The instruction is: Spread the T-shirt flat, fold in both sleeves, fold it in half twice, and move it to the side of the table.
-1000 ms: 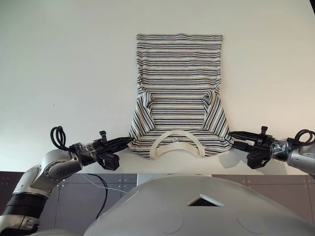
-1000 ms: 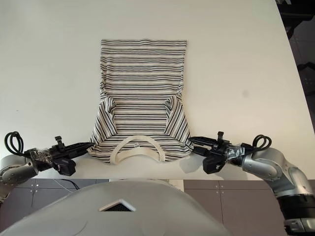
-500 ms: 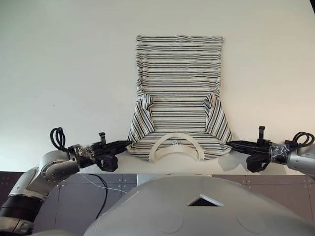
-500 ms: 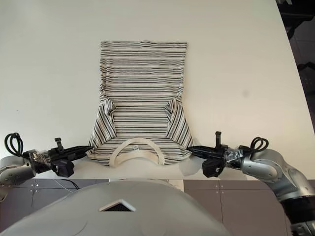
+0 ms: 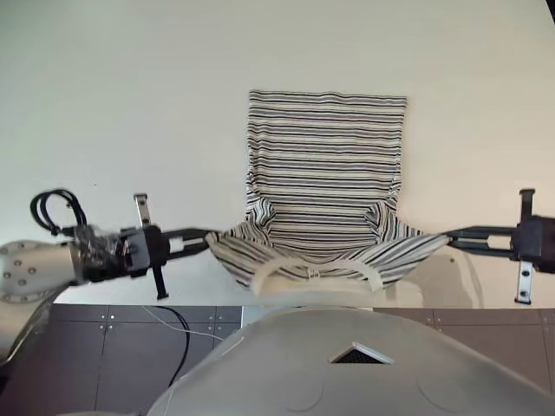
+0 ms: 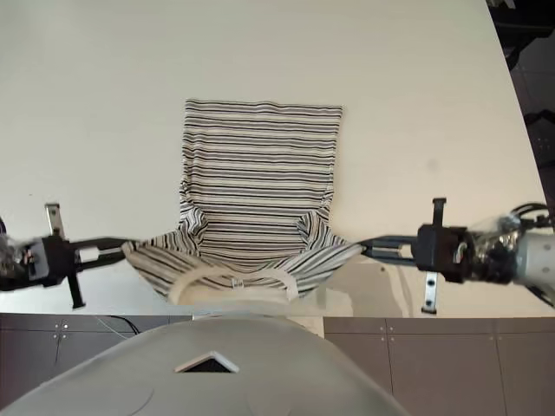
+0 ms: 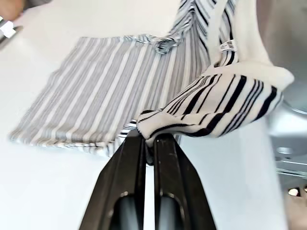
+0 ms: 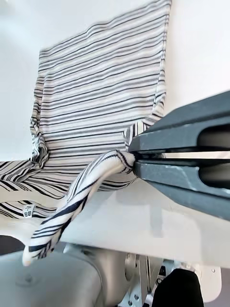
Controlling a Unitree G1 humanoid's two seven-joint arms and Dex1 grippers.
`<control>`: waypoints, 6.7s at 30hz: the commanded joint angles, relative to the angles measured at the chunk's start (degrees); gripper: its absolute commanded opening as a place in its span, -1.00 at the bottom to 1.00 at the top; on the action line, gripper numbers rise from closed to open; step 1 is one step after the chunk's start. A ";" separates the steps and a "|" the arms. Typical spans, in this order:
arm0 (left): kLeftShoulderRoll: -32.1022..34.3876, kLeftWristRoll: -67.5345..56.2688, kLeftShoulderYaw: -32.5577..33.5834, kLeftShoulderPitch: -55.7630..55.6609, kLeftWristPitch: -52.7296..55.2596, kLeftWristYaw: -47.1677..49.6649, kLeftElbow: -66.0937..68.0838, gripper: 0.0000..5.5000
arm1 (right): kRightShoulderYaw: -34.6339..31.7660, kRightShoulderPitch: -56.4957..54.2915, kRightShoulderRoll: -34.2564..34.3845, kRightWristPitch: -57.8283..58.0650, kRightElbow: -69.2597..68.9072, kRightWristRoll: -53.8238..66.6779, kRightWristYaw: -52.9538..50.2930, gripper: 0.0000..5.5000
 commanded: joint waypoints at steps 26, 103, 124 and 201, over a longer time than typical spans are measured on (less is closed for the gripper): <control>-43.43 31.74 -10.65 -81.92 0.87 26.86 98.34 -0.50 | 22.24 -81.73 45.53 -0.15 101.28 -35.68 -21.40 -0.30; -18.55 50.58 -31.92 -49.88 -33.92 8.58 61.03 -0.50 | 35.18 -59.44 42.32 9.87 36.70 -39.67 16.82 -0.12; -25.25 48.97 -30.35 -26.86 -4.58 7.75 11.92 -0.50 | 38.88 -45.78 34.30 -18.01 42.47 -43.41 6.68 -0.12; -8.13 49.98 -17.49 -7.05 -41.22 14.11 29.43 -0.96 | 30.47 -16.35 27.18 -27.12 13.18 -47.14 -9.68 0.10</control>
